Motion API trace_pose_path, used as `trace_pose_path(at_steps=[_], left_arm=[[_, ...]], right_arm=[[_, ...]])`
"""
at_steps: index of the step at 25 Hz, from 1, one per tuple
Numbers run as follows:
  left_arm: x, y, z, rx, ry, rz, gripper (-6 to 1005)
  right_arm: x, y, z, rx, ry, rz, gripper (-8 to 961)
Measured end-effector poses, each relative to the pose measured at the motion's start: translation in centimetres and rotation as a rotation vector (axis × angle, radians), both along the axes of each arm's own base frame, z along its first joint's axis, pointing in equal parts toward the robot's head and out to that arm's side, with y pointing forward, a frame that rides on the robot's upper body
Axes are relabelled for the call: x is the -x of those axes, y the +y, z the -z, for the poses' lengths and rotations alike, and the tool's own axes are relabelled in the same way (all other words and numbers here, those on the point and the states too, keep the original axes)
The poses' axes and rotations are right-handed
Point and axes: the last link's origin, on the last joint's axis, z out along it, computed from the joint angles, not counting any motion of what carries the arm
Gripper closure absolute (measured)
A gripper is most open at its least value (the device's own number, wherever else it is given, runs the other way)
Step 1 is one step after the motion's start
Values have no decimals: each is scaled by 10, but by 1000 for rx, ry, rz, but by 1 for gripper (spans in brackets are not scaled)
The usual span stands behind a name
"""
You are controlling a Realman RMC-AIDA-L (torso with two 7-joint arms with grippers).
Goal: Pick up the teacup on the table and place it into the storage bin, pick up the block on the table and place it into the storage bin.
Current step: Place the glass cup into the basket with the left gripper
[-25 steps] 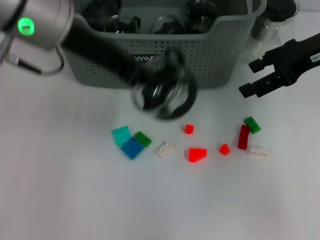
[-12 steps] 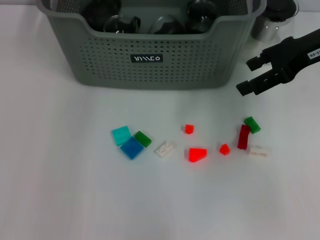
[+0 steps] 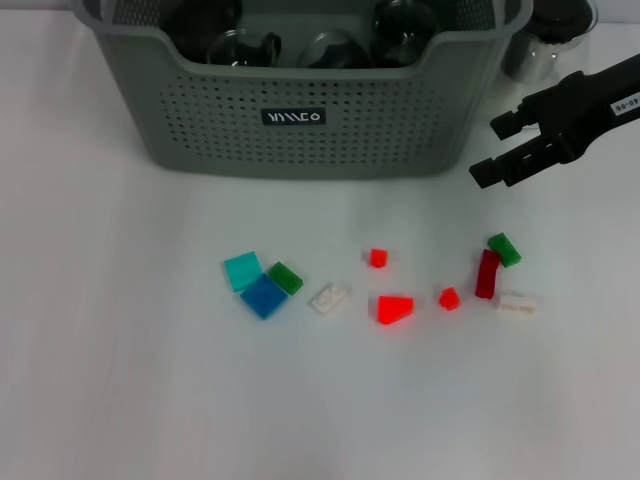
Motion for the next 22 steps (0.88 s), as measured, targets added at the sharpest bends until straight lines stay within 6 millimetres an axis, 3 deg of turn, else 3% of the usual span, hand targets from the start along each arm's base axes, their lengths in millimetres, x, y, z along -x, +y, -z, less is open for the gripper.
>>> trace_pose_path(at_steps=[22], left_arm=[[14, -14, 32, 81, 201, -29, 933]], right_arm=[[-1, 2, 2, -13, 2, 14, 38]])
